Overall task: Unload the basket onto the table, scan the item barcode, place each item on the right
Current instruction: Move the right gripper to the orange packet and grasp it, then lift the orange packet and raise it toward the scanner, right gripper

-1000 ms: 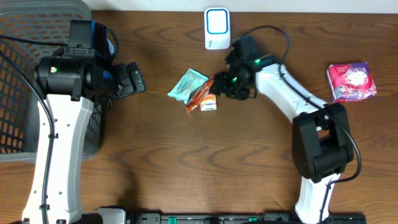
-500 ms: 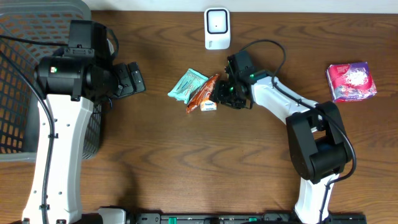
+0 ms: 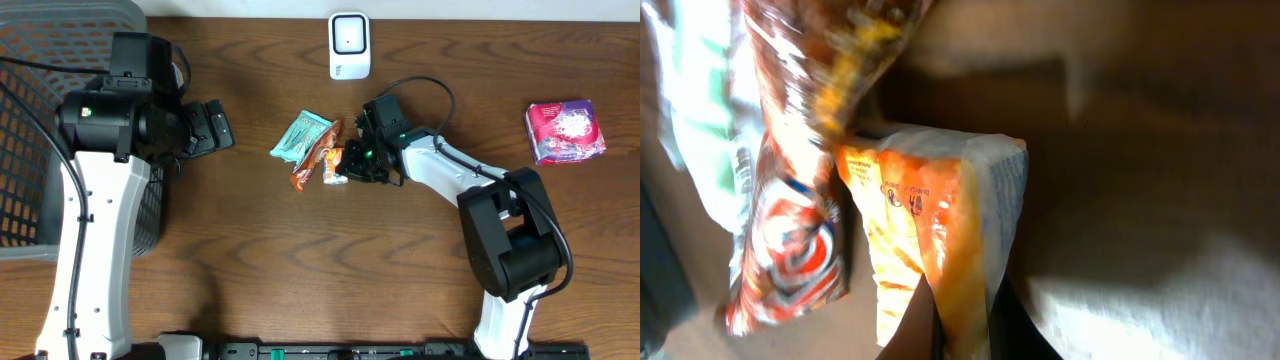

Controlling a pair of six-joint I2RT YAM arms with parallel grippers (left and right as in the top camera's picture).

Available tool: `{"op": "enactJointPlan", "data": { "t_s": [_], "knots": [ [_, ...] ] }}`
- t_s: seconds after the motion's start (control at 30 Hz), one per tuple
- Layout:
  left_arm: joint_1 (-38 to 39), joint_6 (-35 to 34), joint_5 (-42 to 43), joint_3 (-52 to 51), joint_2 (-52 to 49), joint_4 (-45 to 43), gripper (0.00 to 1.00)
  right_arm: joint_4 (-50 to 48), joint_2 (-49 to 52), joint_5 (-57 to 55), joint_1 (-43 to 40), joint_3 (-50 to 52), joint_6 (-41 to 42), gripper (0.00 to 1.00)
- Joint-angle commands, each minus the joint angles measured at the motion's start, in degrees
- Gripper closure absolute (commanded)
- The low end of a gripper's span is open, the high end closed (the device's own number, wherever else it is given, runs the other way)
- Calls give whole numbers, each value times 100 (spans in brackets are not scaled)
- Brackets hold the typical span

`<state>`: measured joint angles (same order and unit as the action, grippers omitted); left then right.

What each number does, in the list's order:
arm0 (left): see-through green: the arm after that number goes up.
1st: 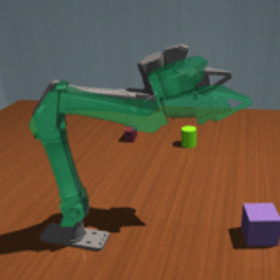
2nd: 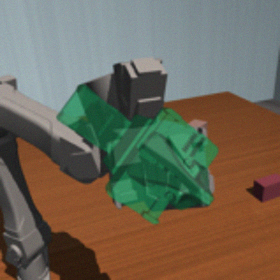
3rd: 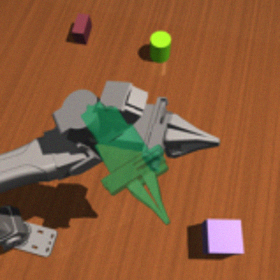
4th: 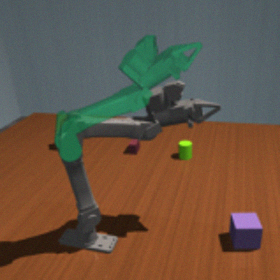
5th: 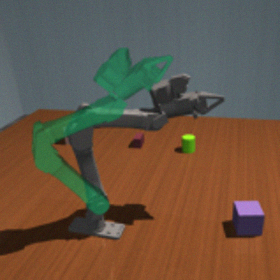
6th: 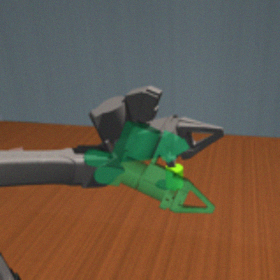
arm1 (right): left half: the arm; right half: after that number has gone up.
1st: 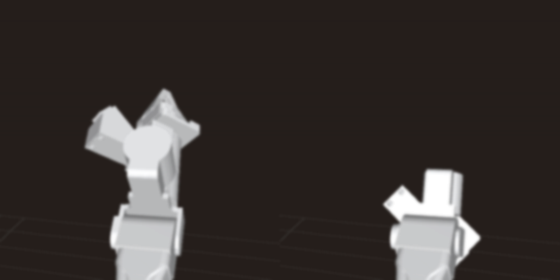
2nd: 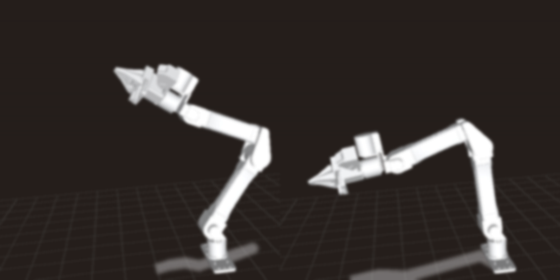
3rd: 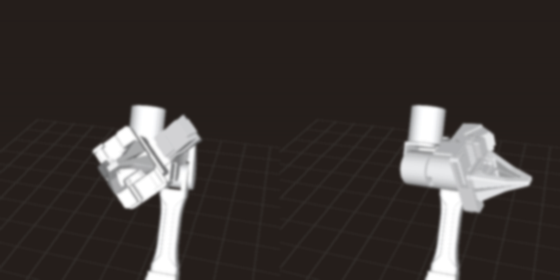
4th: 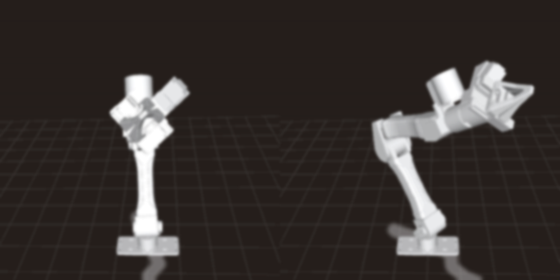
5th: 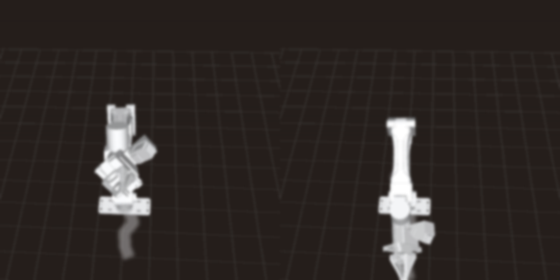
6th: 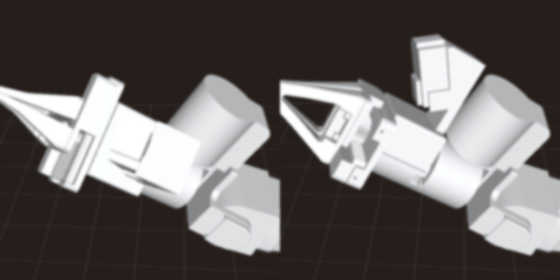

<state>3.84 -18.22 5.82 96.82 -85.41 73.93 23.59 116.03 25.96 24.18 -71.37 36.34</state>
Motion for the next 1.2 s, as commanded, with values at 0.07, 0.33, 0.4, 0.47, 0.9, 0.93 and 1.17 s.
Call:
{"op": "enactJointPlan", "data": {
  "t_s": [0.07,0.33,0.4,0.47,0.9,0.93,1.17],
  "knots": [
    [-17,-50,-55,4,17,24,2,175,-227,1434,-350,210,-833,99],
    [-17,-50,-55,4,17,22,2,1259,-448,3842,-1047,212,-3283,99],
    [-17,-50,-55,4,17,22,2,1729,-448,3985,-1182,212,-3740,99],
    [-17,-50,-55,4,17,22,2,2065,-446,4234,-1244,212,-4212,99],
    [-17,-50,-55,4,17,22,2,2811,-448,4389,-1176,212,-5235,99],
    [-17,-50,-55,4,17,22,2,2793,-448,4516,-1178,212,-5226,99],
    [-17,-50,-55,4,17,22,2,2153,-448,4964,-1178,210,-4798,99]
  ]
}}
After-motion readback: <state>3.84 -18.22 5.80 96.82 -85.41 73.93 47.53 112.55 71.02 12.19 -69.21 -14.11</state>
